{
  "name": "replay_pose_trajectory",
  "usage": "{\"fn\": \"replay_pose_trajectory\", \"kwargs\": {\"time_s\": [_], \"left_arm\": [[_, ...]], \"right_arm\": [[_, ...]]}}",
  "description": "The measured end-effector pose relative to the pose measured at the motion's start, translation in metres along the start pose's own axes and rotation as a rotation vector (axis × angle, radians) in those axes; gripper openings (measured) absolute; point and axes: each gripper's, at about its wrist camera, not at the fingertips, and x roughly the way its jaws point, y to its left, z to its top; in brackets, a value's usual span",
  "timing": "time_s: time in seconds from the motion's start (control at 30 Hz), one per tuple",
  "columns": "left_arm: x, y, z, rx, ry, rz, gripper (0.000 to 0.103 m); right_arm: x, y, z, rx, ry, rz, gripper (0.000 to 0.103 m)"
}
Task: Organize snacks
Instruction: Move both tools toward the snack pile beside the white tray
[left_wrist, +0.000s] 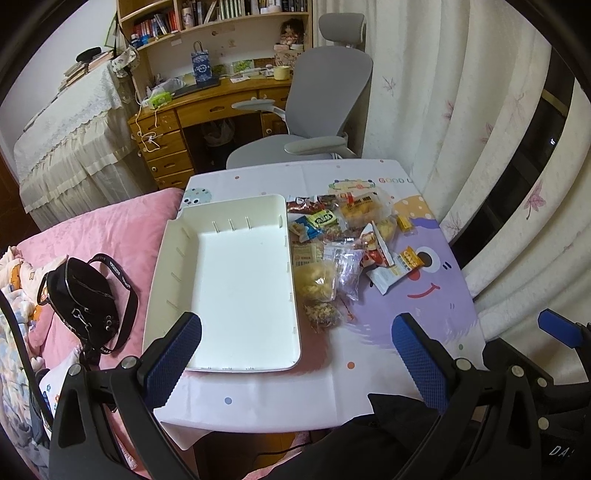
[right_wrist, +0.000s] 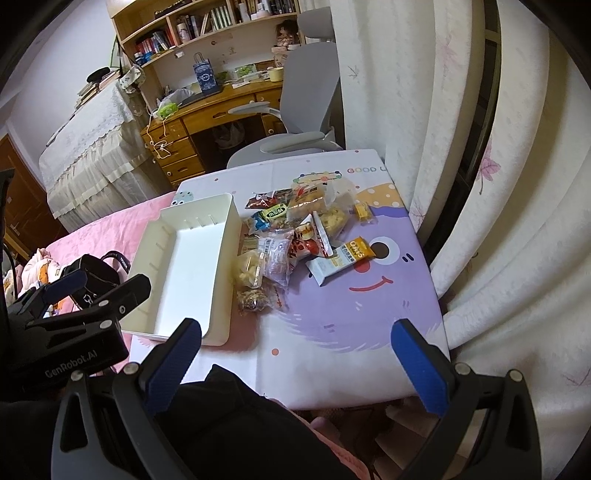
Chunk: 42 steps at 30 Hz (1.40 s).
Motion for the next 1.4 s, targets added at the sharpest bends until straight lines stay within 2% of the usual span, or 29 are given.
{"fn": "replay_pose_trajectory", "kwargs": {"time_s": [0.3, 0.67, 0.8, 1.03, 1.4], "left_arm": [[0.015, 0.009, -0.007, 0.031, 0.061, -0.035, 0.102], [0.017, 0.016, -0.012, 0.078, 0.073, -0.045, 0.102], [0.021, 0.016, -0.006, 0.066, 0.084, -0.070, 0.102], [0.033, 0.003, 0.006, 0.089, 0.096, -0.066, 0.102], [0.061, -0.029, 0.049, 0.144, 0.097, -0.095, 0.102]], "right_arm": [[0.006, 0.003, -0.001, 0.041, 0.027, -0.019, 0.103], [0.011, 0.009, -0.014, 0.111, 0.028, -0.047, 0.103], [0.010, 0.007, -0.013, 0.122, 0.022, -0.055, 0.103], [0.018, -0.009, -0.008, 0.165, 0.032, -0.053, 0.103], [0.045, -0.046, 0.030, 0.223, 0.051, -0.005, 0.103]]}}
